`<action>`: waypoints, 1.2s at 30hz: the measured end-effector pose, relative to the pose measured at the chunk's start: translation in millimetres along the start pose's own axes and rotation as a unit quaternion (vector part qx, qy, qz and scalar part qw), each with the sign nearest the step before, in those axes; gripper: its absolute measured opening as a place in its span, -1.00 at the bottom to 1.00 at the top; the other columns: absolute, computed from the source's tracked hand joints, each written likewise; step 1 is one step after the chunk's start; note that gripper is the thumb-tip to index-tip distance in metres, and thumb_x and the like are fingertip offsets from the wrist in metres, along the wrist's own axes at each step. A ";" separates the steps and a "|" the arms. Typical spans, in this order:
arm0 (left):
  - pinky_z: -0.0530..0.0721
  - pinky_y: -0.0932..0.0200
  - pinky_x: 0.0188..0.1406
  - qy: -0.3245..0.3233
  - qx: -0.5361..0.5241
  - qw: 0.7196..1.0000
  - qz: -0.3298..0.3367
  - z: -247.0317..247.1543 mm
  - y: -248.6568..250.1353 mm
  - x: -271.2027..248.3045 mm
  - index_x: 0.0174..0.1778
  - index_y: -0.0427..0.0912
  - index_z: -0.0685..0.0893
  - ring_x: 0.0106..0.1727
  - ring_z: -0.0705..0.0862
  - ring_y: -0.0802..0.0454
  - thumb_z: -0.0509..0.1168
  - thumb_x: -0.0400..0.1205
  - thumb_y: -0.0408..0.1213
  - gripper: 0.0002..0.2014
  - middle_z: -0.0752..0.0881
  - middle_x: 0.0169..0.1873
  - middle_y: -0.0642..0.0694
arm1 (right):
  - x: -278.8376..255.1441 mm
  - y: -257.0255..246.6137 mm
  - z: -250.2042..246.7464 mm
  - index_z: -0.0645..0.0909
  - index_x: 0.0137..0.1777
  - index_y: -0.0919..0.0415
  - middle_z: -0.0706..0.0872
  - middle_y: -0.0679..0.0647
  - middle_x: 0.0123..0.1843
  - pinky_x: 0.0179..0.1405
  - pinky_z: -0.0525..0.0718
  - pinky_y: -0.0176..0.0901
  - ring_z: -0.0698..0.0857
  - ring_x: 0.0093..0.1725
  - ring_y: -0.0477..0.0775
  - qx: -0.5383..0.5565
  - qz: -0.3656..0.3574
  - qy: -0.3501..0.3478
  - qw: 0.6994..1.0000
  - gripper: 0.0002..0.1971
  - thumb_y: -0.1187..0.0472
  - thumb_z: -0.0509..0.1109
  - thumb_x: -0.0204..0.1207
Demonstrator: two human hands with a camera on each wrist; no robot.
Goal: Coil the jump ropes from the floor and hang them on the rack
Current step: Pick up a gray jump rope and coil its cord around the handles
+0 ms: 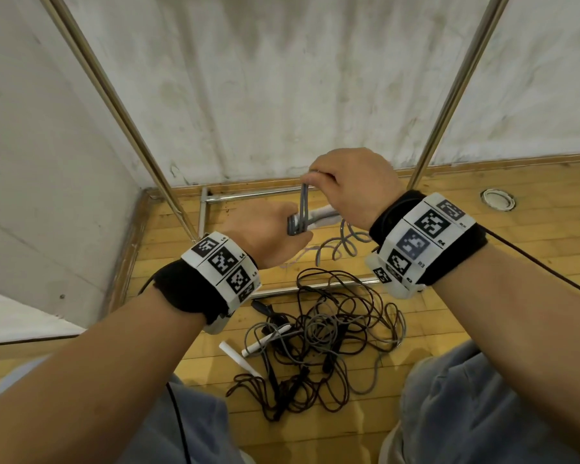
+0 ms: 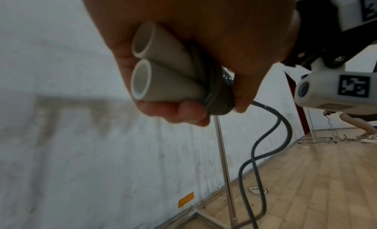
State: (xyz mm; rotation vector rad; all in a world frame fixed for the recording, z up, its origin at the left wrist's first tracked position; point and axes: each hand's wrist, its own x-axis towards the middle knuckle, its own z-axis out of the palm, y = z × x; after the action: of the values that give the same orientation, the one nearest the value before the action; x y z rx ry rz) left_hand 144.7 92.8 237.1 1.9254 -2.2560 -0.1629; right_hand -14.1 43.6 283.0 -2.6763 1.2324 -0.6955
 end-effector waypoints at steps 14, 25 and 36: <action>0.49 0.16 -0.47 0.039 -0.209 0.974 0.083 -25.5 5.8 -16.0 -0.15 0.01 0.65 -0.49 0.56 0.11 0.27 0.51 0.08 -0.77 0.57 -0.54 0.05 | 7.8 25.2 -5.2 0.48 -0.51 0.13 0.29 -0.10 -0.62 -0.57 0.27 -0.35 0.26 -0.62 -0.15 0.271 0.147 -0.102 0.946 -0.57 -0.06 0.38 0.51; 0.60 -0.28 -0.42 0.160 -0.358 0.920 -0.017 -43.5 6.4 -15.6 -0.20 -0.32 0.57 -0.41 0.61 -0.33 0.26 0.48 0.04 -0.59 0.68 -0.36 -0.38 | -0.8 -12.1 28.2 0.29 -0.43 0.10 0.38 -0.08 -0.55 -0.57 0.25 -0.27 0.26 -0.56 -0.06 0.413 0.187 -0.203 0.868 -0.60 0.12 -0.02 0.68; 0.56 -0.01 -0.61 0.180 -0.471 0.858 -0.097 -46.2 -2.4 -8.7 -0.09 -0.31 0.51 -0.58 0.57 -0.21 0.28 0.49 -0.04 -0.64 0.66 -0.38 -0.32 | 0.3 -28.6 33.8 0.29 -0.48 0.11 0.30 -0.07 -0.60 -0.65 0.18 -0.27 0.21 -0.65 -0.10 0.486 0.248 -0.203 0.813 -0.45 -0.16 -0.10 0.68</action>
State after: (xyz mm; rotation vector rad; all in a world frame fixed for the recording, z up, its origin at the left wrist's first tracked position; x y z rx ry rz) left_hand 157.6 102.2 281.3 1.4388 -1.3157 -0.7106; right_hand 21.1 59.4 261.4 -1.4650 0.9811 -0.4397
